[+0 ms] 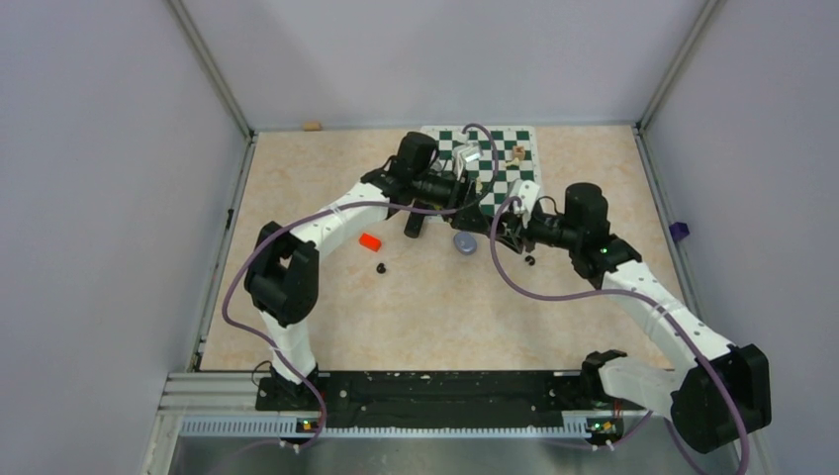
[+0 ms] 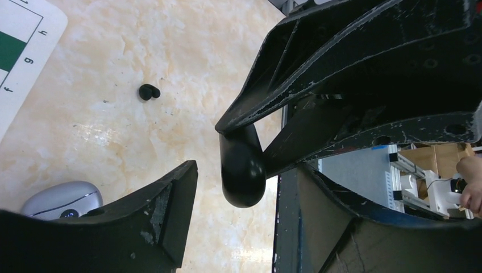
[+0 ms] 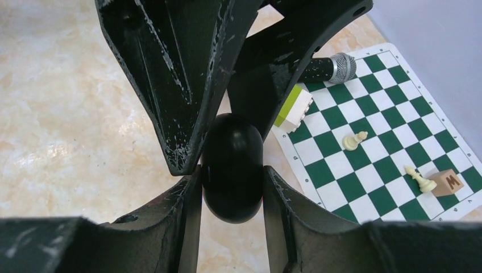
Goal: Insert the wireless bluetooth earbuds into the charging case
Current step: Pick up the charging case at the center of the board.
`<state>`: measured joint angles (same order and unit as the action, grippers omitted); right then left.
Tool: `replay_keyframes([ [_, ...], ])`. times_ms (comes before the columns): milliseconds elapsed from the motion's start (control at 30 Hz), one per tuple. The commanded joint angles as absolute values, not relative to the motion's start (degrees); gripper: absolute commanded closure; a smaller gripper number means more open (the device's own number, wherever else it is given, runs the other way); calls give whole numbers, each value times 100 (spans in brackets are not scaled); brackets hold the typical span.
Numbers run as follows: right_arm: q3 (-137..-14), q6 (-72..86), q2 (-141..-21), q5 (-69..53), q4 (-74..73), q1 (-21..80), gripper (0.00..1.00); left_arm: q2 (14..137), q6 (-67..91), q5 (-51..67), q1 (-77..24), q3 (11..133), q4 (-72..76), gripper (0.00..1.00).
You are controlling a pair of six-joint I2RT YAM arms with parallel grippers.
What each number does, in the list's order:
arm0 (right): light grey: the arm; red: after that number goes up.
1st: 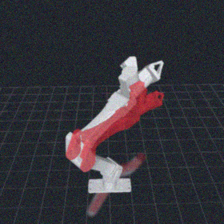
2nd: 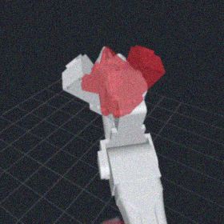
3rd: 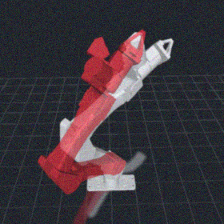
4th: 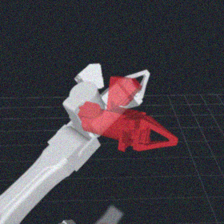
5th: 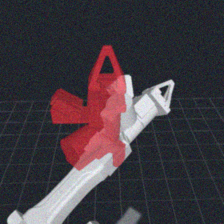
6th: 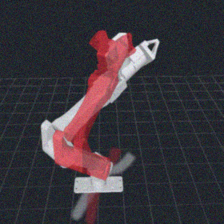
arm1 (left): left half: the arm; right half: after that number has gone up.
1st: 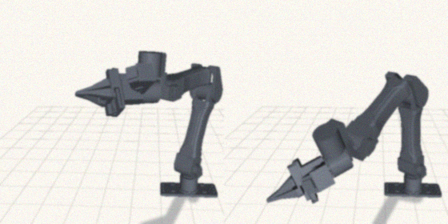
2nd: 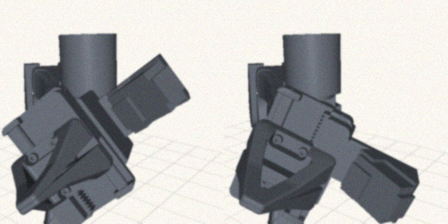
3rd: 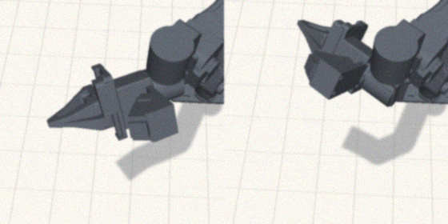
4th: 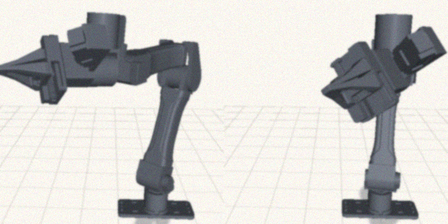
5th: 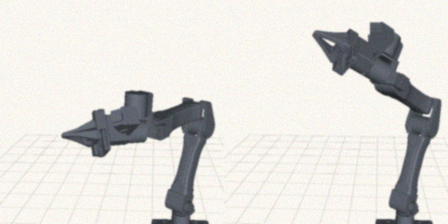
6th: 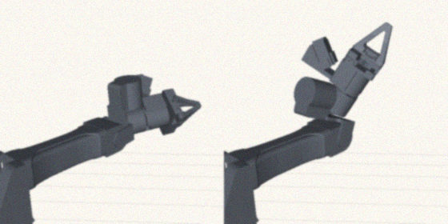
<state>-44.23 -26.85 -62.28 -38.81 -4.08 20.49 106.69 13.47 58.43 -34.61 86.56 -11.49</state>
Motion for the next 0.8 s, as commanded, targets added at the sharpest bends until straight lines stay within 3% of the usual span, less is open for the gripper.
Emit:
replay_keyframes([
  [0, -4377, -2770, -6054, -3885, -105, 2101, 71, 10775, 1126, 5811, -3513, 8817, -1262, 32],
  [100, -4377, -2784, -6039, -3924, -114, 2109, 71, 10798, 1116, 5783, -3523, 8844, -1286, 43],
  [200, -4362, -2818, -6028, -3929, -122, 2162, 71, 10846, 1110, 5739, -3521, 8930, -1339, 64],
  [433, -4333, -2899, -5995, -3958, -147, 2202, 67, 10948, 1103, 5709, -3521, 9067, -1408, 87],
  [500, -4360, -2902, -5972, -3966, -177, 2198, 59, 10942, 1036, 5700, -3517, 9120, -1489, 93],
  [667, -4737, -2652, -5906, -4127, -584, 2138, 26, 10837, 568, 5736, -3503, 9337, -1956, 94],
  [767, -5137, -2492, -5892, -4779, -929, 1818, 20, 10617, -8, 5978, -3452, 9501, -2456, 94],
])
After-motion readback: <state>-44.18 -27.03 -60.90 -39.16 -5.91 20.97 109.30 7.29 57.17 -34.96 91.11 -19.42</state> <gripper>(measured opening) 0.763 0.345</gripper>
